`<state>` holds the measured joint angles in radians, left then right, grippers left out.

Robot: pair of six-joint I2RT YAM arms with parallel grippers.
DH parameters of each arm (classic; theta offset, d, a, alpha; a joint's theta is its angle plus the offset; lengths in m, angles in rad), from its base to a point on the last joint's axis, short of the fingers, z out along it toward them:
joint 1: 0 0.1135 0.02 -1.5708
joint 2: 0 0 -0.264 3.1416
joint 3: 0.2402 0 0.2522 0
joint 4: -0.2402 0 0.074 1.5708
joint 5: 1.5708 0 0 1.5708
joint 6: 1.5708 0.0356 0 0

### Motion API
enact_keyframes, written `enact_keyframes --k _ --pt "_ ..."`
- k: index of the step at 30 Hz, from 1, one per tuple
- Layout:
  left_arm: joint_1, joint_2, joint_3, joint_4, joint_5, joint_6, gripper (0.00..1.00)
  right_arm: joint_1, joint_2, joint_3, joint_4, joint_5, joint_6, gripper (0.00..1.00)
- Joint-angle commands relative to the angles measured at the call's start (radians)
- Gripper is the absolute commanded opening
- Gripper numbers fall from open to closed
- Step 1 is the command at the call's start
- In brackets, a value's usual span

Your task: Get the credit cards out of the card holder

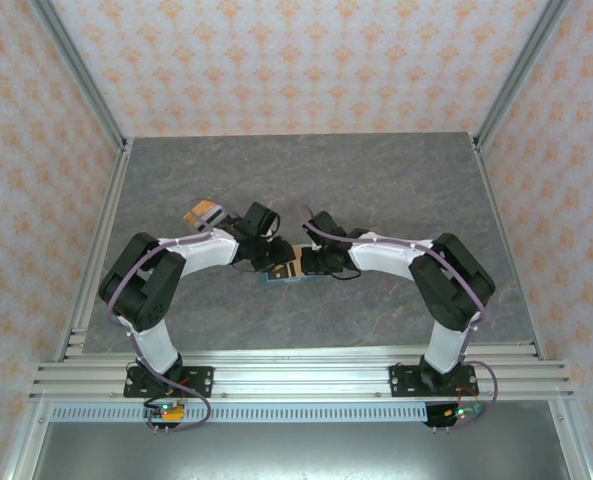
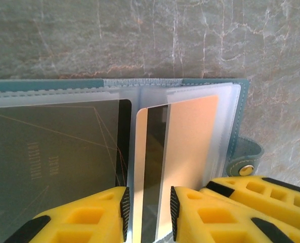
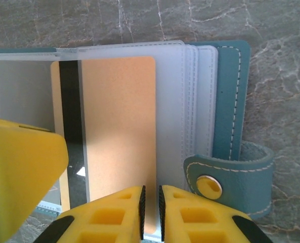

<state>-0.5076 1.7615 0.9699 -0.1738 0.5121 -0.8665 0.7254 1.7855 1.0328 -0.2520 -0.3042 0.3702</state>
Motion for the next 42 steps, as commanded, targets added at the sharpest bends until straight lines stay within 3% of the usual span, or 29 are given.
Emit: enact_keyframes --k 1,13,21,34,42 --pt "0.016 0.018 -0.029 0.072 0.037 0.005 0.30 -0.009 0.025 0.028 -0.039 0.015 0.010 0.18" --pt "0.023 0.015 -0.100 0.233 0.075 -0.007 0.29 -0.018 0.049 0.039 -0.061 0.002 0.021 0.18" --pt "0.032 -0.023 -0.146 0.316 0.091 -0.017 0.21 -0.022 0.053 0.041 -0.065 0.004 0.026 0.18" --pt "0.046 -0.095 -0.180 0.240 0.077 0.049 0.08 -0.030 0.068 0.047 -0.080 0.011 0.037 0.17" --pt "0.066 -0.177 -0.152 -0.014 0.013 0.165 0.07 -0.035 0.066 0.046 -0.083 0.012 0.042 0.17"
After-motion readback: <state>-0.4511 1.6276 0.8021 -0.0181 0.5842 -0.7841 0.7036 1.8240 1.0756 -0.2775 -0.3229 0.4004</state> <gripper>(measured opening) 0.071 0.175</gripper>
